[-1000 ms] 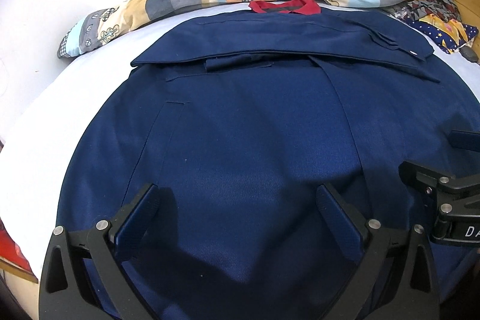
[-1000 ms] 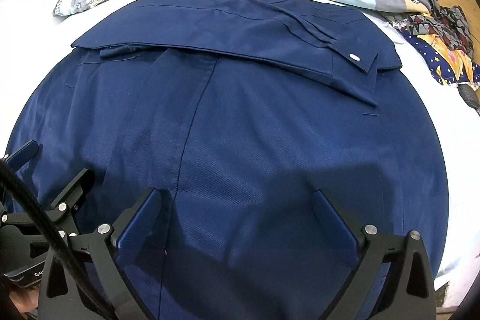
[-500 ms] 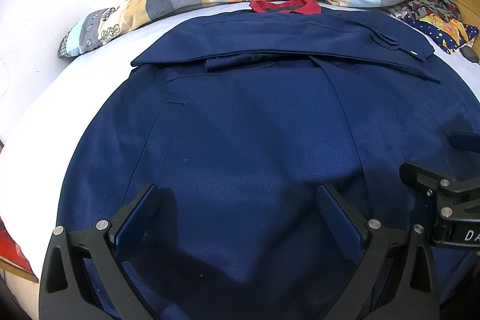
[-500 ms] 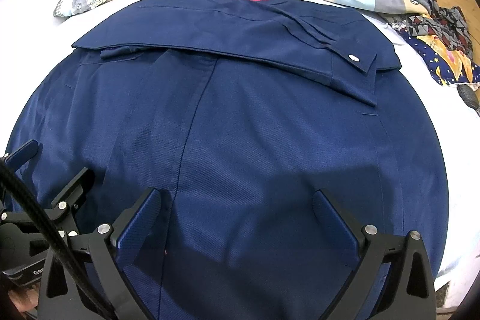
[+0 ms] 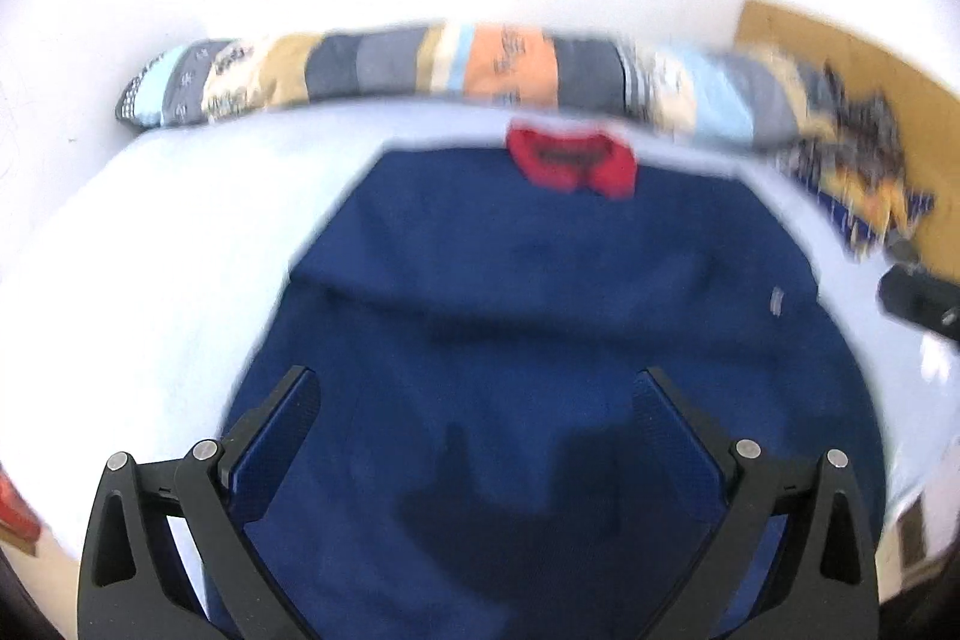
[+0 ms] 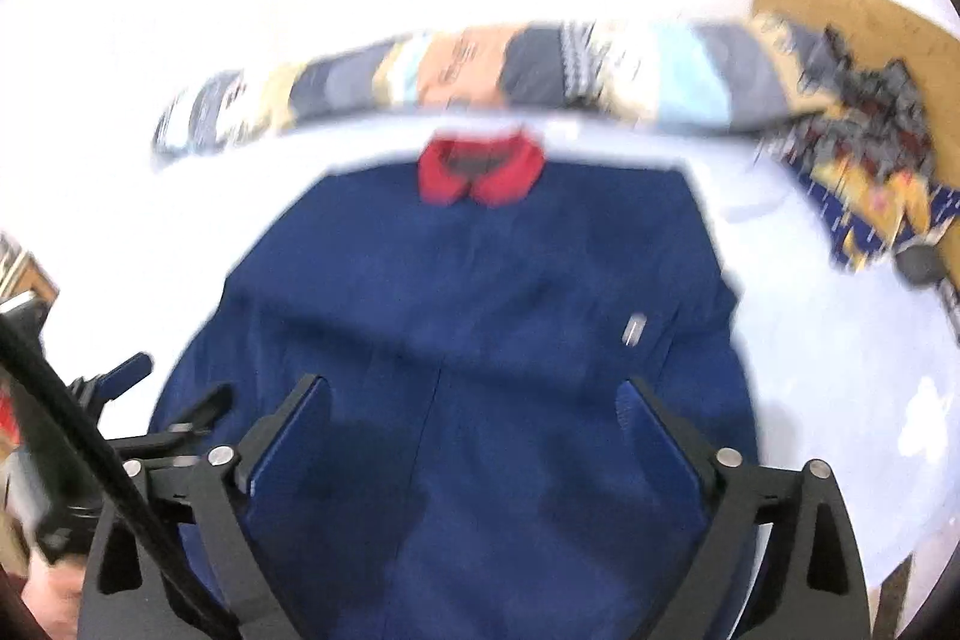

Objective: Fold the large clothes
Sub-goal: 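Move both tools over the jacket hem to prepare the next fold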

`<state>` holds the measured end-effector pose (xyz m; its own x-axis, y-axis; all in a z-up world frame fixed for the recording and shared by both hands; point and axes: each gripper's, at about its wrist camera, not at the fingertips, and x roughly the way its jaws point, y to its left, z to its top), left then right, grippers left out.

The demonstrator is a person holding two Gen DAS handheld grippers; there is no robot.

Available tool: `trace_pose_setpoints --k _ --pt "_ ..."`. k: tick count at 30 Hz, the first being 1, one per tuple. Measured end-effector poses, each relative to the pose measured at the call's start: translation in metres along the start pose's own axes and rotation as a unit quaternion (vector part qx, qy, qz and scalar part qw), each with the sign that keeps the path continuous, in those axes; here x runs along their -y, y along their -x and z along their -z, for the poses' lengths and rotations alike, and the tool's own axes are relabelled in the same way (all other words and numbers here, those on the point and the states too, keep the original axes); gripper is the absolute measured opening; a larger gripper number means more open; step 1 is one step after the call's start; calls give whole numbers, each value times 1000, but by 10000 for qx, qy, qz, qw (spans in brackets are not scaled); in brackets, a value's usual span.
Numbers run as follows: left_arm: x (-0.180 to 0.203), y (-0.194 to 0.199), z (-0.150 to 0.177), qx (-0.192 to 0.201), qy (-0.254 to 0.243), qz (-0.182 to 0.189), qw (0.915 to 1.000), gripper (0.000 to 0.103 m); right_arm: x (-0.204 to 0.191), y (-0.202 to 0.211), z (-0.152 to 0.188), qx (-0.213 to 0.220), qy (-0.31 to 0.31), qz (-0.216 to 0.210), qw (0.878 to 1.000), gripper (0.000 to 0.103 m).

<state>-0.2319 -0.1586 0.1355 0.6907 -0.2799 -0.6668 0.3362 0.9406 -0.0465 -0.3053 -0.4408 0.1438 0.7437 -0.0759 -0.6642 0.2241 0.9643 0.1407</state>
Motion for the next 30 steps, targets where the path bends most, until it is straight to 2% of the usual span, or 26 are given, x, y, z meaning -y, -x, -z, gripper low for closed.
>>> trace_pose_setpoints --k 2,5,7,8,9,10,11,12,14,16,19,24,27,30 --pt "-5 -19 -17 -1 -79 -62 9999 103 7 -19 -15 64 -129 -228 9996 99" --pt "-15 -63 -10 -179 -33 -174 9997 103 19 -66 -8 -152 -162 -235 9995 98" --pt "-23 -92 -1 -632 70 -308 9975 103 26 -98 4 -769 -131 -306 9965 94" --pt "-24 -106 3 -863 29 -227 9960 103 30 -106 6 -915 -183 -504 9944 93" --pt "-25 -120 7 -1058 9 -328 9938 103 33 -112 8 -965 -249 -577 9934 93" --pt "-27 -129 10 -1250 39 -474 9910 103 36 -121 10 -1071 -264 -560 9923 93" --pt "-28 -137 11 -1408 126 -420 9891 103 39 -131 13 -1235 -217 -523 9907 93" --pt "-30 -145 13 -1448 293 -227 9888 103 41 -138 15 -1271 -204 -461 9906 94" --pt "-25 -158 15 -1524 198 -373 9874 103 47 -159 16 -1411 -265 -336 9891 94" --pt "-19 -161 15 -1448 81 -495 9882 103 51 -177 17 -1523 -216 -206 9879 95" --pt "-16 -162 18 -1371 108 -624 9885 103 41 -187 24 -1408 258 235 9894 102" --pt "-13 -148 34 -1024 105 -842 9911 103 43 -183 31 -1208 110 263 9923 103" --pt "-13 -136 47 -771 64 -862 9933 103 38 -175 45 -1029 167 357 9939 103" --pt "-12 -128 57 -683 115 -892 9936 103 32 -163 58 -873 215 373 9952 103"
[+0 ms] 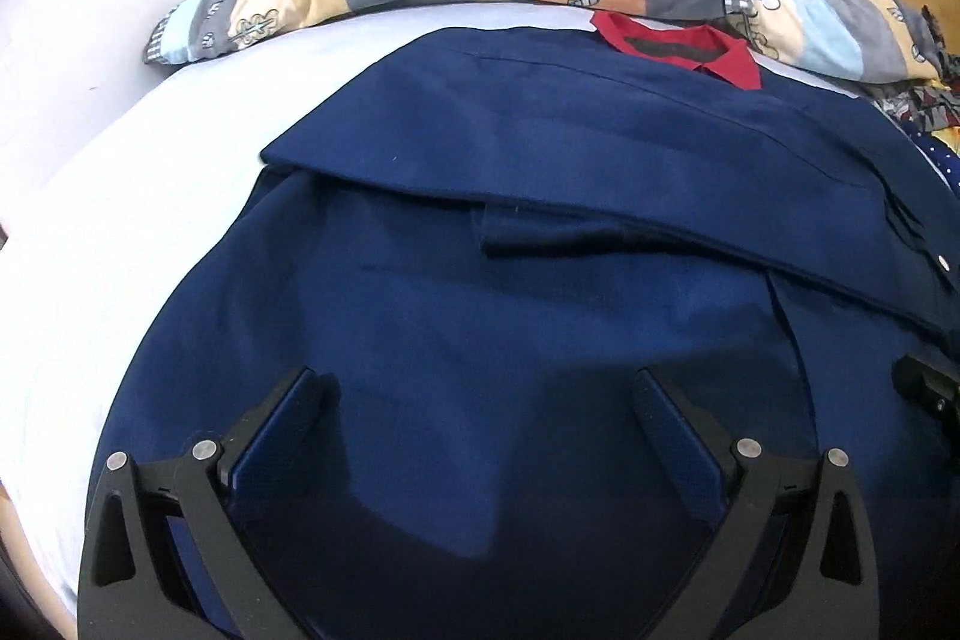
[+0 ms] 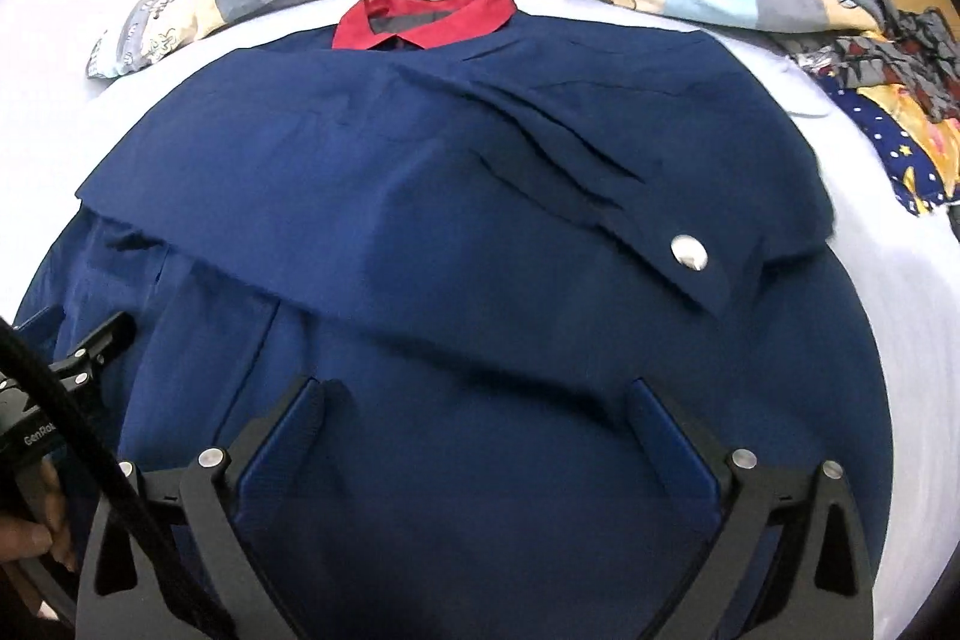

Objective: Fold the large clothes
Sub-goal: 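Move both tools over the jacket hem to prepare the next fold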

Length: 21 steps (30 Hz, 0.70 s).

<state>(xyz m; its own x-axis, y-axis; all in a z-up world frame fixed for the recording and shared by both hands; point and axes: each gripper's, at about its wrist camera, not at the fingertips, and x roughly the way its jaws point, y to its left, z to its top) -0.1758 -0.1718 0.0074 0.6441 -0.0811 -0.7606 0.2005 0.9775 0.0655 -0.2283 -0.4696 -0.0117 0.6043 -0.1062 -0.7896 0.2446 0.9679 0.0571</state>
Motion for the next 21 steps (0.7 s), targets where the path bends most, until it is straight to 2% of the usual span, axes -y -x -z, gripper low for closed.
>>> trace_pose_setpoints --k 3,7,14,15,17,18,19,21 --pt "-1 2 5 118 45 36 9999 103 -1 6 13 107 -120 37 9999 103" --pt "-3 -3 3 45 97 115 9999 103 -5 8 31 626 87 140 9979 103" --pt "1 -5 2 -85 79 22 9999 103 -7 6 25 450 111 166 9988 103" --pt "0 -5 0 -182 72 44 9998 103 -6 6 23 364 143 128 9992 103" --pt "-2 1 -10 -637 -38 318 9975 101 -3 6 9 -265 341 -84 9990 103" --pt "-5 8 -12 -702 -35 462 9965 92 1 8 1 -587 352 -220 9974 90" --pt "-13 25 -14 -729 -24 614 9954 89 10 22 -6 -757 298 -585 9950 80" --pt "-31 58 -9 -729 -19 807 9941 89 25 58 -8 -732 265 -1013 9918 79"
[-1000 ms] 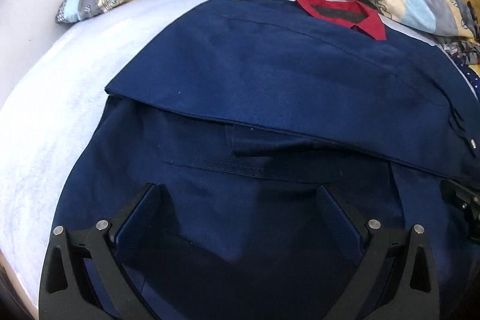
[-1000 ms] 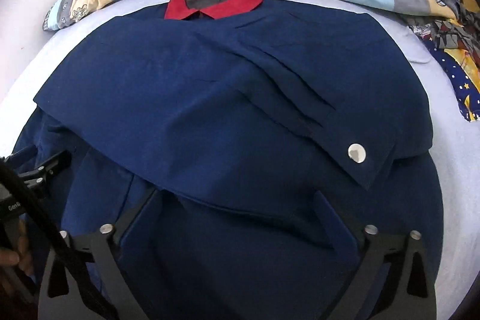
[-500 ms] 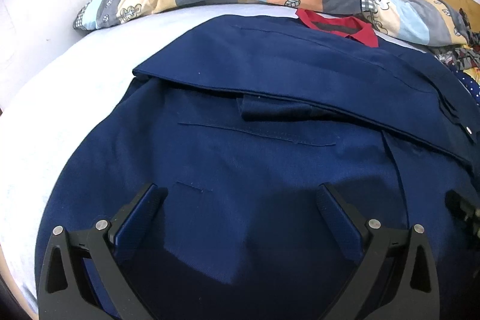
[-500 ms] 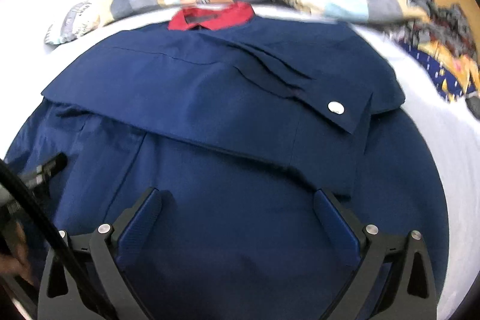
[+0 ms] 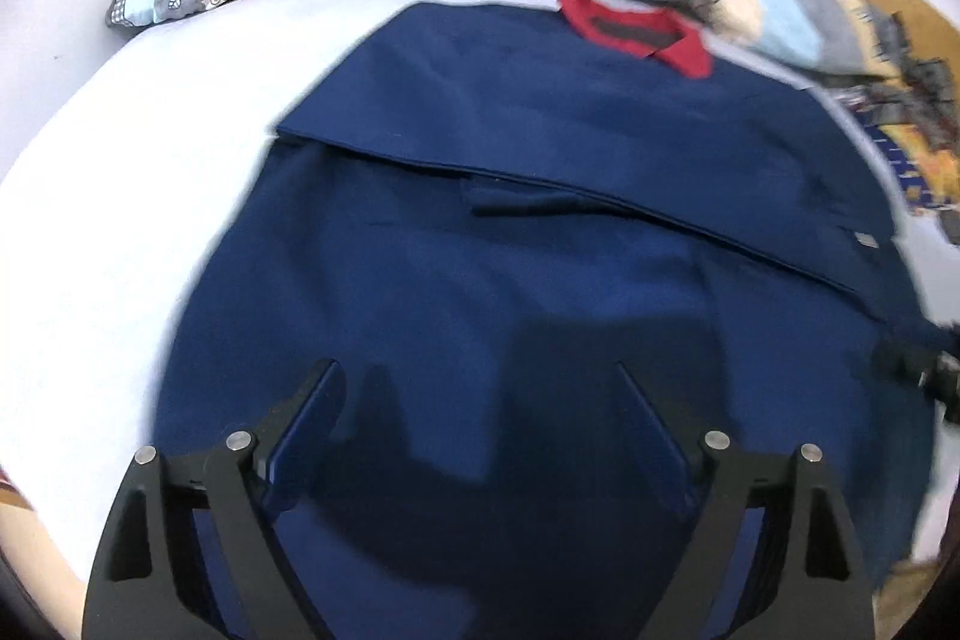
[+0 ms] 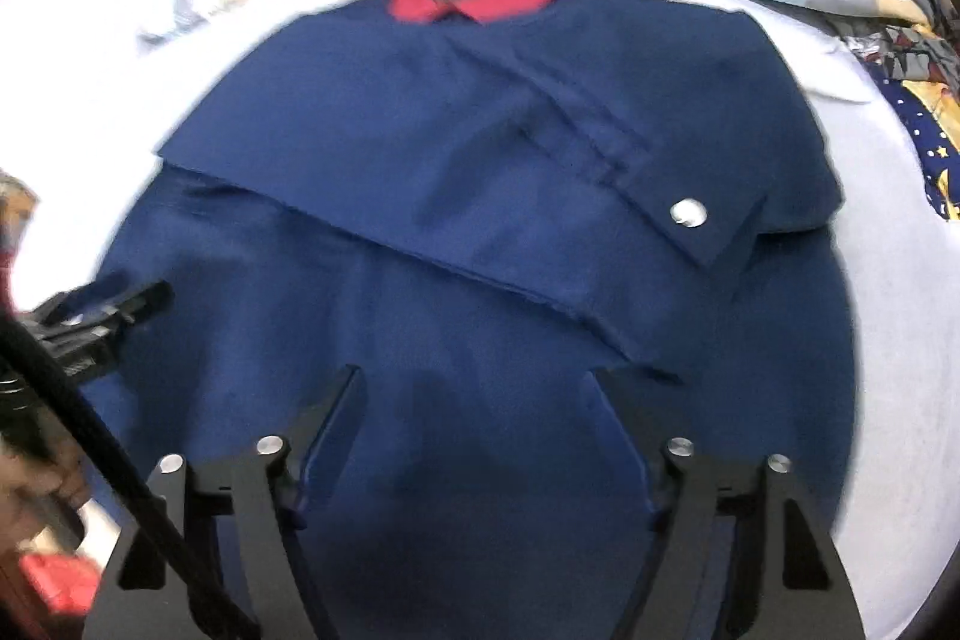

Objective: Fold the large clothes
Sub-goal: 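Move both tools over the jacket hem to prepare the next fold, then grasp the navy jacket hem with both tools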

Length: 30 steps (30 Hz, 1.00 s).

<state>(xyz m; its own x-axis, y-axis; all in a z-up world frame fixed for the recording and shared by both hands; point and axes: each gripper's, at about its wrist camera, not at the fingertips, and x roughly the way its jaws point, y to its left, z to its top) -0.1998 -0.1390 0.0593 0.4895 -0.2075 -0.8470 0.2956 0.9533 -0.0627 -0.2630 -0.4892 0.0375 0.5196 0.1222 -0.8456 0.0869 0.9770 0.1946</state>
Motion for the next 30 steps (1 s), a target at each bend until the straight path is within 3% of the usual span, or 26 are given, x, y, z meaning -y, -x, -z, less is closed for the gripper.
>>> trace_pose_setpoints --k 4,6,8,9,11,14,23,25,26,30 --pt "-43 59 44 -339 -43 -27 9994 89 26 63 44 -269 -332 -491 9979 79" --pt "-71 74 70 -653 84 -45 9978 88 45 82 75 -463 -629 -469 9958 79" --pt "-94 78 93 -1028 174 -184 9944 78 69 92 112 -771 -1059 -447 9904 79" --pt "-100 77 100 -1142 226 -201 9930 70 78 92 128 -946 -1228 -415 9870 79" --pt "-113 71 112 -1369 487 -177 9892 64 86 85 152 -1193 -1328 -363 9833 78" --pt "-118 58 121 -1594 563 -104 9855 63 94 60 174 -1582 -1456 -551 9751 73" --pt "-103 41 126 -1902 249 158 9813 62 92 19 183 -1640 -1811 -719 9670 66" --pt "-104 37 128 -1989 260 141 9796 64 92 19 185 -1688 -1799 -674 9667 40" --pt "-106 36 130 -2012 306 161 9789 64 94 20 186 -1732 -1808 -663 9659 19" --pt "-116 30 132 -2048 485 214 9774 65 95 33 181 -1827 -1785 -762 9638 18"
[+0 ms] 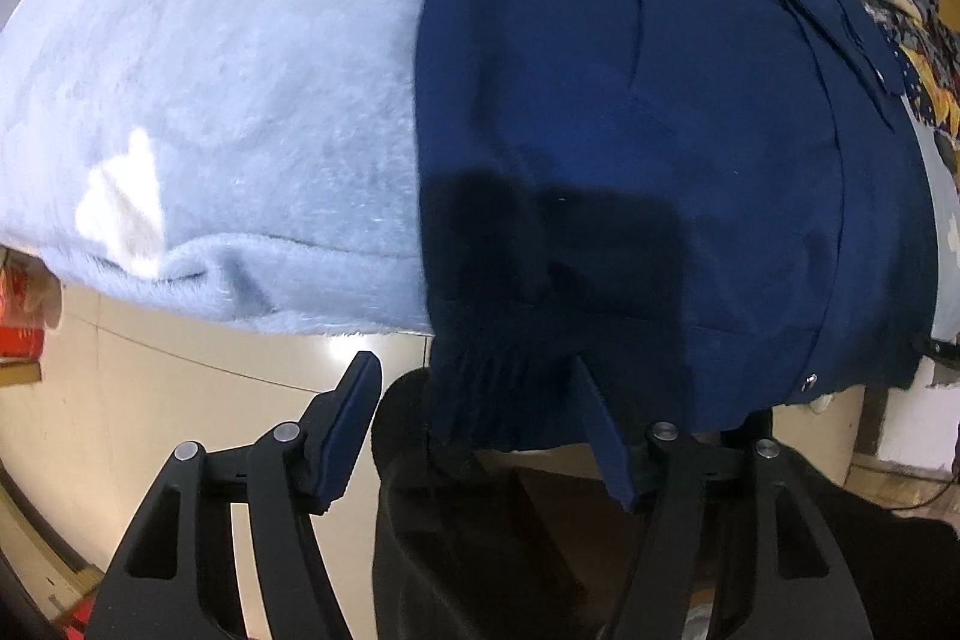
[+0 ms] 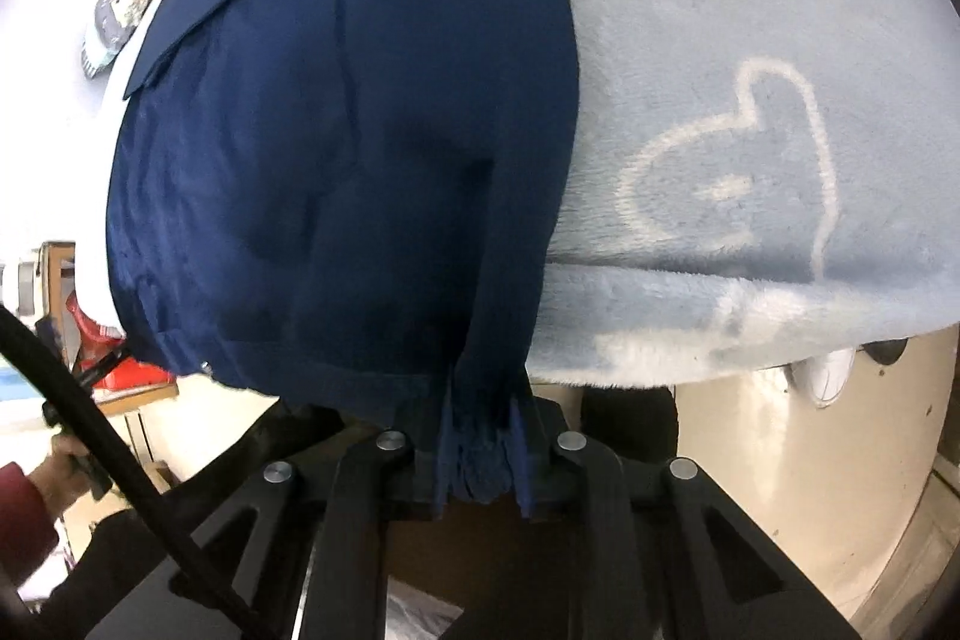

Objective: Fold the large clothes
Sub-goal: 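Grasp the navy jacket hem with both tools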

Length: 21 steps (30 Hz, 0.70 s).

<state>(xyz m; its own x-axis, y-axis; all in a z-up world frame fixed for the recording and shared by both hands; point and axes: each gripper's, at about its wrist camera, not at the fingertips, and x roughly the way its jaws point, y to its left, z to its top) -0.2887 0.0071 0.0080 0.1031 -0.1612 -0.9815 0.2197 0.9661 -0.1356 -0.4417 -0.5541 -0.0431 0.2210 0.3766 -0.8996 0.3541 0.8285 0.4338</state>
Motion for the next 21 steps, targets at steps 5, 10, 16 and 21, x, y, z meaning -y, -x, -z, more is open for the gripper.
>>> trace_pose_setpoints --k 5,10,16,21 --pt "3 -3 -11 42 -48 297 9995 65 -7 17 0 -61 66 -182 9998 18" --pt "-1 -8 -16 38 -43 568 9984 62 -3 23 0 -155 38 -295 9994 18" --pt "-2 6 -19 33 -263 657 9975 30 3 3 -7 -288 -52 -345 9990 22" --pt "0 8 -21 66 -238 352 9991 39 2 -14 -11 -345 -69 -315 9989 62"
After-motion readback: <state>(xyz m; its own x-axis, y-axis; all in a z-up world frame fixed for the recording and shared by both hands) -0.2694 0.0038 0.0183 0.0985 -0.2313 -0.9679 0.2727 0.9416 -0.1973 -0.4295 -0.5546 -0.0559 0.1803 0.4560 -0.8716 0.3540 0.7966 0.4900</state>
